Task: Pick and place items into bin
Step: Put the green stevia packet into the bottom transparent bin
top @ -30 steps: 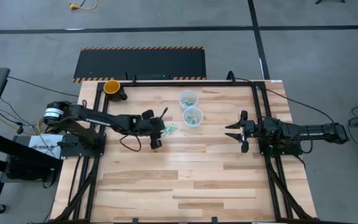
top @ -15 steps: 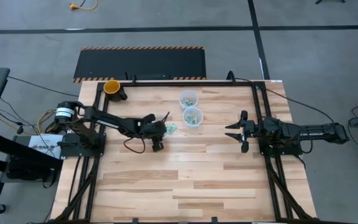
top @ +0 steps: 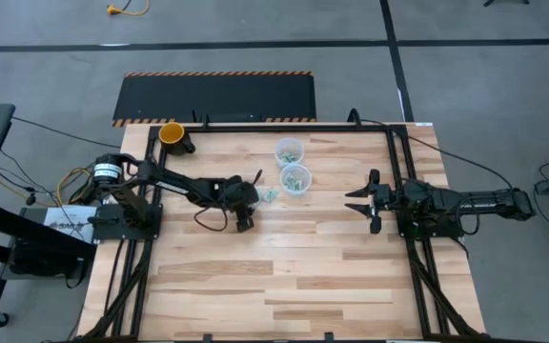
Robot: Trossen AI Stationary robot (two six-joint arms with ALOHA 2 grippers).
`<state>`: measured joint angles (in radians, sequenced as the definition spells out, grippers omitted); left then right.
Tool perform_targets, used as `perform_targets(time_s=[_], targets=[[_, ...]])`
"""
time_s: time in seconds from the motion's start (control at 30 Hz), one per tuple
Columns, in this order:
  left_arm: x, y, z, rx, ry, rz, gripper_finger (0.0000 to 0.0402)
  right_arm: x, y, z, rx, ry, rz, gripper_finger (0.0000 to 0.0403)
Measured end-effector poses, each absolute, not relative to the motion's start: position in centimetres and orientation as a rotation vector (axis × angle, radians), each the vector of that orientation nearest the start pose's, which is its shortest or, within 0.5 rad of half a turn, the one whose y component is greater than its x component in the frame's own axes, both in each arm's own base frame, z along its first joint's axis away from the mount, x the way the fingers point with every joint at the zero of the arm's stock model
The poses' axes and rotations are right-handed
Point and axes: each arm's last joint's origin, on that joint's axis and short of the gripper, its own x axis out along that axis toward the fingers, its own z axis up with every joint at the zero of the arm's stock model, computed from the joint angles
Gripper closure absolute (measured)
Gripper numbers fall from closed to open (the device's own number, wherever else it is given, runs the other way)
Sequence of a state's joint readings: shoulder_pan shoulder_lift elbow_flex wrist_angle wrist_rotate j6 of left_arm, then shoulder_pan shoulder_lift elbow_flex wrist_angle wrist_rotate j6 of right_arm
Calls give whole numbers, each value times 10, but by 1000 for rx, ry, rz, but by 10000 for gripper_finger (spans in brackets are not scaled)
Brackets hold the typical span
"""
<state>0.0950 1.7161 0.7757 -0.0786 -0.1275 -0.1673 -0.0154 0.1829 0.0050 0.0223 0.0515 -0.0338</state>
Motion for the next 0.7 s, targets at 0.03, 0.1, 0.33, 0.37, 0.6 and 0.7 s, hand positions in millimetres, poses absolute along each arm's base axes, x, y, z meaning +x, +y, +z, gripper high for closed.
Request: perform_targets(time_s=[0.03,0.1,0.33,0.37,0.6,0.7], targets=[[300,33,120,-141,1001,285,266,108,-3,152,-37,158,-64,268],[300,33,120,-143,1001,285,266,108,-3,152,-37,157,-64,269],[299,31,119,-151,1009,309,302,108,-3,152,-37,158,-64,269],[299,30,119,-150,1009,310,314,108,-3,152,-36,158,-63,269],[298,21,120,-87,1002,387,394,108,-3,152,-37,158,-64,270],[294,16,127,0,987,480,393,108,-3,152,-37,158,-63,270]])
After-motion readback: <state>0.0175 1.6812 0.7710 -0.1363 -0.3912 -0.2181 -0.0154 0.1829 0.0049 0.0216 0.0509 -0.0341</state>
